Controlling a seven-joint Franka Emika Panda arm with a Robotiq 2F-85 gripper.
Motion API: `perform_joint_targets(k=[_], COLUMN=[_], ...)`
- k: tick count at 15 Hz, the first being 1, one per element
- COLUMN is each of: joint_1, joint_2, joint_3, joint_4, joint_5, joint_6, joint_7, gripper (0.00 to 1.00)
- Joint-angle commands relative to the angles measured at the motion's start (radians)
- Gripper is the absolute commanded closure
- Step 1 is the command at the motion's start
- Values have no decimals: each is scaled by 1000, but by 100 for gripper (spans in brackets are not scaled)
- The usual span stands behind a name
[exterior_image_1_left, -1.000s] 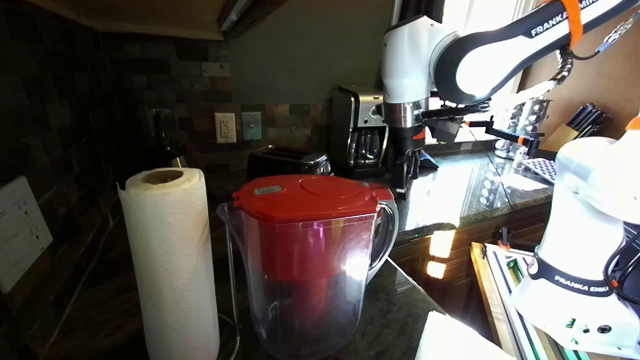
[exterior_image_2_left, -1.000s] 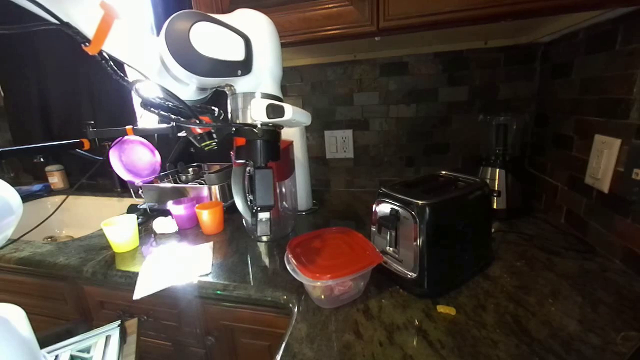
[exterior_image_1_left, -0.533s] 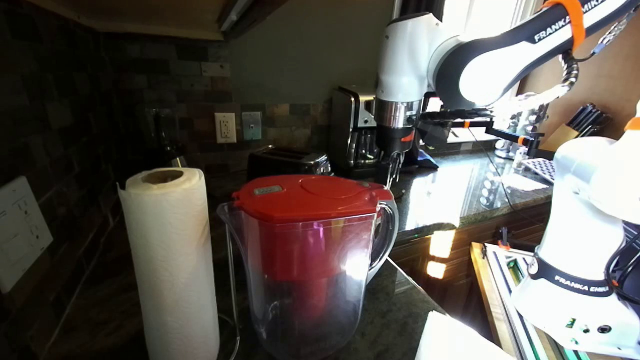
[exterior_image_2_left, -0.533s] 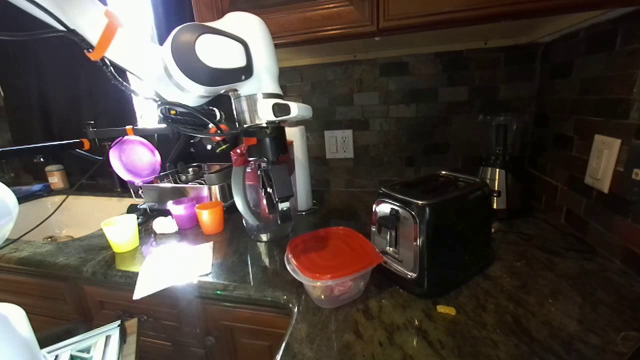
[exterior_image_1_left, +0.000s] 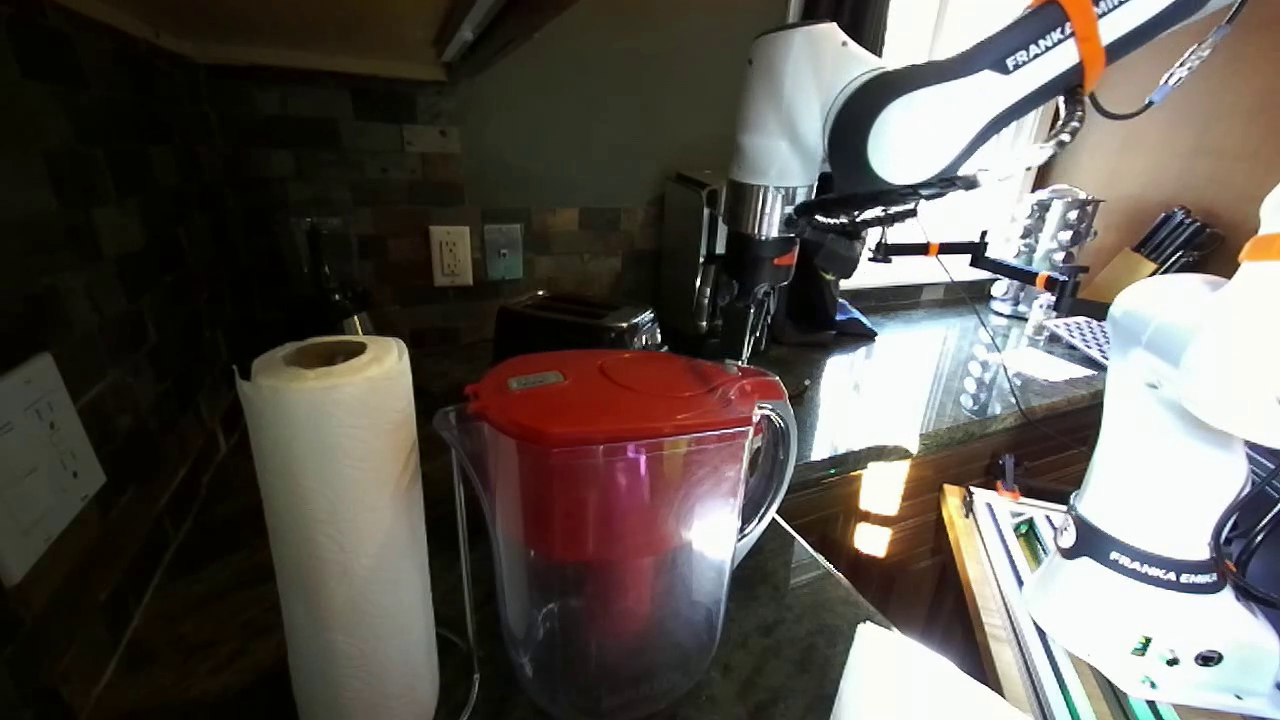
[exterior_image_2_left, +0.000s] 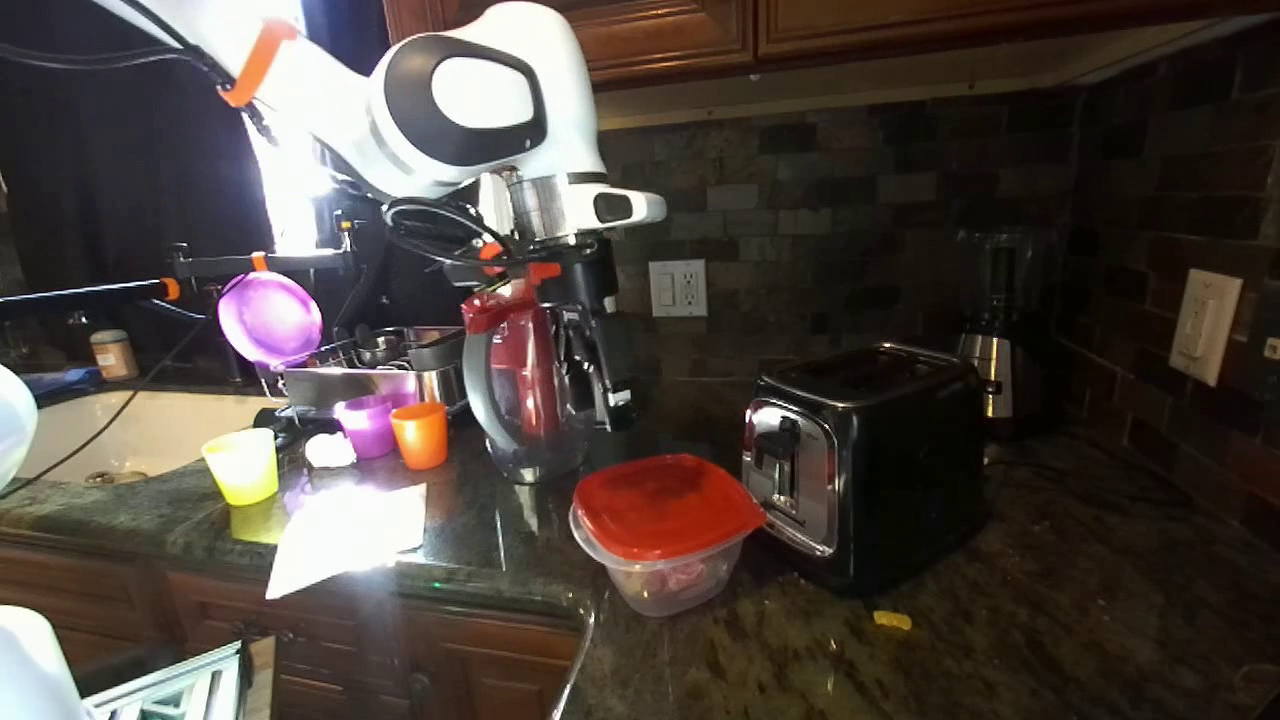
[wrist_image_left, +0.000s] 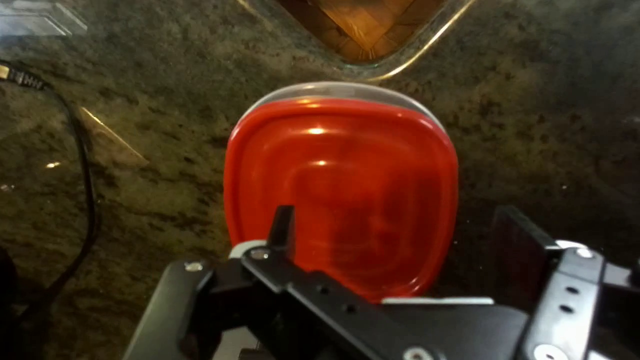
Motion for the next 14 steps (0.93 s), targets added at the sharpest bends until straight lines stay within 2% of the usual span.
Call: perform_joint_targets(k=[1, 4, 5, 6, 10, 14], joint_1=[15, 2, -2, -6, -10, -2], joint_2=[33, 63, 72, 37, 62, 129], joint_3=[-108, -170, -183, -157, -176, -232], joint_4=[81, 146, 160, 117, 148, 197], joint_5=[80, 109, 122, 91, 107, 148], joint_6=[-61, -141, -155, -107, -128, -156], joint_7=[-238, -379, -392, -338, -374, -565], gripper=[0, 0, 0, 0, 0, 0])
